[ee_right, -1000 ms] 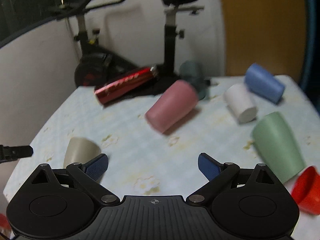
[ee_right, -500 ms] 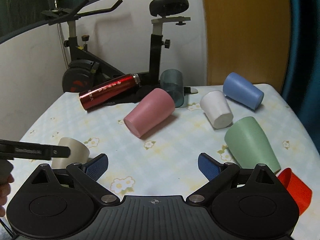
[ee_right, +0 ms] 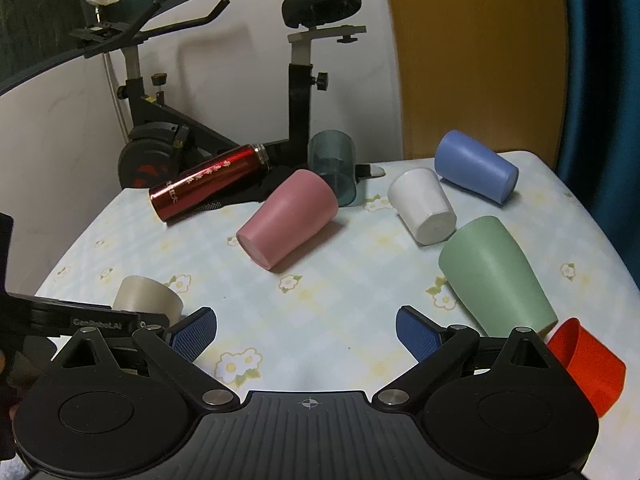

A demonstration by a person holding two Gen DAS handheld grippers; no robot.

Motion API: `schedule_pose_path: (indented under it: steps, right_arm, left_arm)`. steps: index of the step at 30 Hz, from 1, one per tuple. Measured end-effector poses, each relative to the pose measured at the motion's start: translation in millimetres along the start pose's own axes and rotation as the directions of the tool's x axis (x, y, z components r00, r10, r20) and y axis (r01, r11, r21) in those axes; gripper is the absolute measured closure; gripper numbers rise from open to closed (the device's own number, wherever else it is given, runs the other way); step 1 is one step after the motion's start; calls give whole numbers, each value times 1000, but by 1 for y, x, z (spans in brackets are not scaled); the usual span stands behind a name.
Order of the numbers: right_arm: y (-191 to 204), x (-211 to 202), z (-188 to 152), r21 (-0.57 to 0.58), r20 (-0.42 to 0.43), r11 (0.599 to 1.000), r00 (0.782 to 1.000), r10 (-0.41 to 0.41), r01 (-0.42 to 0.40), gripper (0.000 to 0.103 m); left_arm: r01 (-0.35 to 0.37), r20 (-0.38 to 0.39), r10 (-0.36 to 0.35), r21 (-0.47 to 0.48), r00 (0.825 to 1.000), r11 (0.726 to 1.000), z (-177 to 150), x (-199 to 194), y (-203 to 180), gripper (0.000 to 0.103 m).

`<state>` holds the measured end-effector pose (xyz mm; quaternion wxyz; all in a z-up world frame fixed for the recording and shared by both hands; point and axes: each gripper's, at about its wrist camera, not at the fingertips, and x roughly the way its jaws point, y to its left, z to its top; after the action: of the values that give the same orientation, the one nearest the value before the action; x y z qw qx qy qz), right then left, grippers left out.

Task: Flip cup upright
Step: 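Rotate the held beige cup with the left gripper until its rim faces up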

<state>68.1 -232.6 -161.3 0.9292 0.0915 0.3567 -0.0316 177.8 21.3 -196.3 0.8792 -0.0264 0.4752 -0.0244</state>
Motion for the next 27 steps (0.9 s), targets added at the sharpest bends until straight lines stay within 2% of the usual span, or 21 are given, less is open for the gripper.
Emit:
schedule_pose_path:
  steps: [2, 11, 27]
  right_arm:
    - [0, 1, 0, 0, -3, 1000, 1000, 2, -2, 8]
    - [-2, 2, -1, 13, -14, 1000, 1000, 11, -11, 8]
    - [1, -1, -2, 22, -24, 999, 999, 36, -36, 8]
  left_arm:
    - [18, -10, -18, -17, 1000, 1000, 1, 2, 3, 30]
    - [59, -4, -59, -65, 998, 996, -5, 1, 12, 30]
    - [72, -2, -72, -82, 997, 994, -16, -14, 22, 30]
